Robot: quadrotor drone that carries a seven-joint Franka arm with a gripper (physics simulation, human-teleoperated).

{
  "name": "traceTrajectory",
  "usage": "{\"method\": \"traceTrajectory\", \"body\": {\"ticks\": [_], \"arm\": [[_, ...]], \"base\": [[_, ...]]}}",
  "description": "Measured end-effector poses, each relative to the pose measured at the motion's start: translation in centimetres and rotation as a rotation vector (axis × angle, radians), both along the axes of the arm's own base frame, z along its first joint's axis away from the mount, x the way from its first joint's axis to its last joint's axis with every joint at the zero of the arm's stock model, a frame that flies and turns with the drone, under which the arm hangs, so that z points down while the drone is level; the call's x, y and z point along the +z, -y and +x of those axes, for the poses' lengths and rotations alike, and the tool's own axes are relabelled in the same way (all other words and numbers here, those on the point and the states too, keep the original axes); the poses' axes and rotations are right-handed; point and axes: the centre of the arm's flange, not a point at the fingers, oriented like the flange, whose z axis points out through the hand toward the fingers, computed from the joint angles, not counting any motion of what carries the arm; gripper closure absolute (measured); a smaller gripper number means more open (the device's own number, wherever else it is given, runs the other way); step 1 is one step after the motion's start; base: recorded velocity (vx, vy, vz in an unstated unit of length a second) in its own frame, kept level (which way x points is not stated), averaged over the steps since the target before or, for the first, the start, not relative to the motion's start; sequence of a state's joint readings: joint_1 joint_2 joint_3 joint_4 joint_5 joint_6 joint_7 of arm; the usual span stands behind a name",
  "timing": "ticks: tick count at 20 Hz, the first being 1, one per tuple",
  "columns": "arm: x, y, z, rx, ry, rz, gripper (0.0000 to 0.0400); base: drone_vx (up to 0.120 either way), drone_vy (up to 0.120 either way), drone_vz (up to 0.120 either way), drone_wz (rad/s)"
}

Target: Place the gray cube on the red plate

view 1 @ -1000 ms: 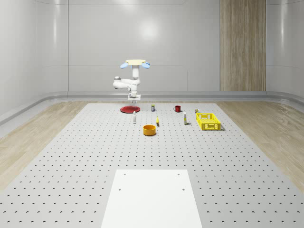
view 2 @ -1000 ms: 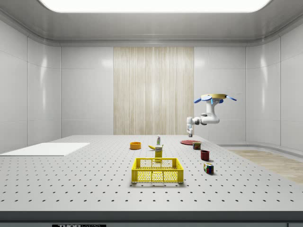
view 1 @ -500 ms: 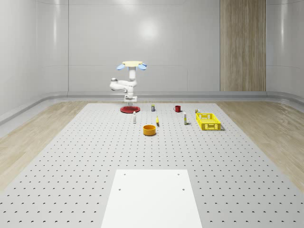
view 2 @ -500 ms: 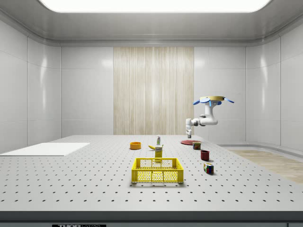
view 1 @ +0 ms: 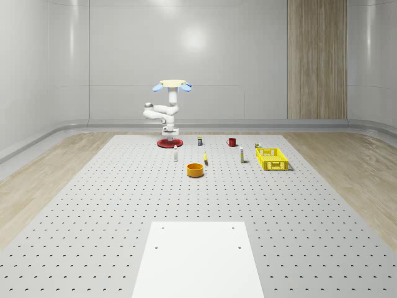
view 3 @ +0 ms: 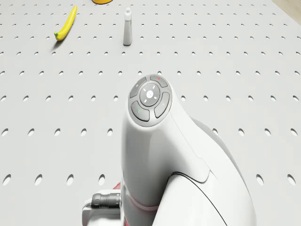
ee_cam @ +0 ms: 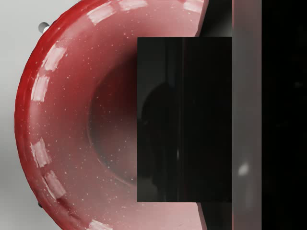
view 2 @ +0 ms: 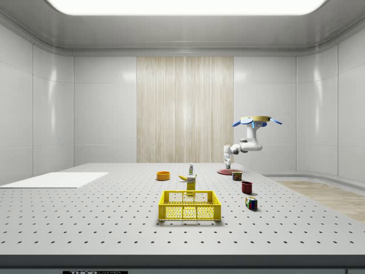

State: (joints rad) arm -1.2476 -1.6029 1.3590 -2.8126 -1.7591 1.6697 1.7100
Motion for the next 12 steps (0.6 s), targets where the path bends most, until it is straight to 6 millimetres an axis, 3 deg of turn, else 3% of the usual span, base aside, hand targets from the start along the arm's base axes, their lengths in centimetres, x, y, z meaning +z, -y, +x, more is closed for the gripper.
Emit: {"method": "traceTrajectory", "body": {"ticks": [2, 6, 12], "arm": [[0.9, 0.0, 0.0, 0.0, 0.0, 0.0, 0.015], [2.0, 0.0, 0.0, 0.0, 0.0, 0.0, 0.006], [0.6, 0.0, 0.0, 0.0, 0.0, 0.0, 0.0013]], "base": [[0.0, 0.0, 0.0, 0.0], [0.0, 0.0, 0.0, 0.0], [0.0, 0.0, 0.0, 0.0]]}}
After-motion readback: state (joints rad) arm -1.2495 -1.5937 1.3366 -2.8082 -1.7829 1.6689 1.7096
